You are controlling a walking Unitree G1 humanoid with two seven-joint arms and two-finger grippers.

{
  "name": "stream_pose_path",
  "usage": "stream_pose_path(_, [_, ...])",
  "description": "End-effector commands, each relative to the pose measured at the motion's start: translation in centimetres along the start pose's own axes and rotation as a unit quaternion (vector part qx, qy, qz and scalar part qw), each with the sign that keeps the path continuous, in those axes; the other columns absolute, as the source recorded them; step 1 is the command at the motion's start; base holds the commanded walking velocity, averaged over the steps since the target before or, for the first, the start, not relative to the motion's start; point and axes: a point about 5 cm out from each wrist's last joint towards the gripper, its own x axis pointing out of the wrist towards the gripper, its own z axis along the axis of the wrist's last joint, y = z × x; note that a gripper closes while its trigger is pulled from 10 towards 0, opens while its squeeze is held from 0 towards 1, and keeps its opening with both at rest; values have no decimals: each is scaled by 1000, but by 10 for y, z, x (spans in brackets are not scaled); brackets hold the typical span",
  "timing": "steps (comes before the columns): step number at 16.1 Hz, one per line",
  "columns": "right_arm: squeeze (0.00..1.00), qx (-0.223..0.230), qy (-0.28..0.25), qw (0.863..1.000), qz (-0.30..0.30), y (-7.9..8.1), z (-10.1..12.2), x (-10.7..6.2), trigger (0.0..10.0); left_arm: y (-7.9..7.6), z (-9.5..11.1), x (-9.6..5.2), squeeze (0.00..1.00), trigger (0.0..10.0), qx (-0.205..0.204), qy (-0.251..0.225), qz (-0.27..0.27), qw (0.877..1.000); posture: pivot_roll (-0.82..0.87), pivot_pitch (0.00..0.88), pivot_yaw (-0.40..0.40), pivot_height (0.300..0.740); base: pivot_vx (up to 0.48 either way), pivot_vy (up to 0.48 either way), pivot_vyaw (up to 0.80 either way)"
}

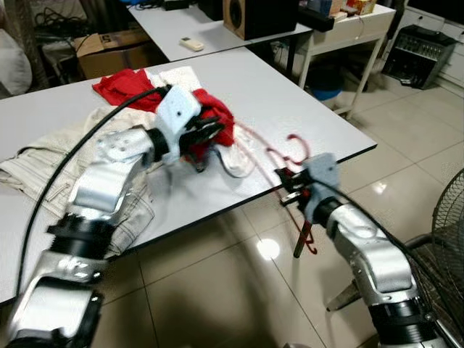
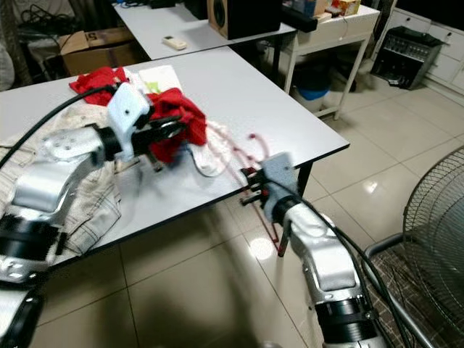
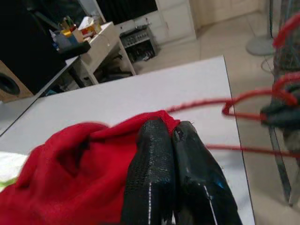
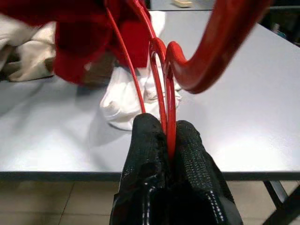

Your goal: Hang hanger

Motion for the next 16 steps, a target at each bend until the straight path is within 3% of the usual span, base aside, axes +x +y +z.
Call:
stream_pose_path(1, [0, 5, -8, 1000, -26, -12, 6, -2, 10000, 1, 7, -5, 0, 0, 15, -5, -6, 1000, -245, 0, 46, 740, 0, 0, 0])
stream_pose_path(2, [0, 0, -13, 999, -31, -16, 8, -4, 10000, 4, 9, -6, 0, 0, 19, -11, 2, 1000, -242, 0, 42, 740, 0, 0, 0])
stream_pose_path(4, [0, -13, -48, 998, -23, -20, 27, -5, 10000, 27, 23, -11, 0, 0, 47, -35, 82, 995, -242, 0, 41, 740, 0, 0, 0])
stream_pose_path(7, [0, -12, -120, 993, 8, -17, 63, -12, 10000, 58, 53, -24, 0, 0, 51, -109, 185, 975, -243, 0, 44, 740, 0, 0, 0])
stream_pose_path(8, [0, -24, -96, 995, 7, -16, 53, -13, 10000, 60, 47, -25, 0, 0, 44, -86, 190, 977, -243, 0, 47, 740, 0, 0, 0])
stream_pose_path(10, [0, -46, -25, 999, -2, -10, 19, -16, 10000, 53, 12, -25, 0, 0, 72, 12, 162, 984, -239, 0, 51, 740, 0, 0, 0])
stream_pose_path(12, [0, -44, -11, 999, -11, -10, 14, -17, 10000, 49, 0, -24, 0, 0, 81, 39, 152, 984, -242, 0, 54, 740, 0, 0, 0])
stream_pose_path(14, [0, -47, -6, 999, -23, -14, 16, -17, 10000, 48, -3, -22, 0, 0, 81, 35, 138, 986, -244, 0, 60, 740, 0, 0, 0])
stream_pose_path(16, [0, -68, -39, 996, -31, -22, 31, -15, 10000, 53, 8, -22, 0, 0, 107, 7, 158, 982, -240, 0, 62, 740, 0, 0, 0])
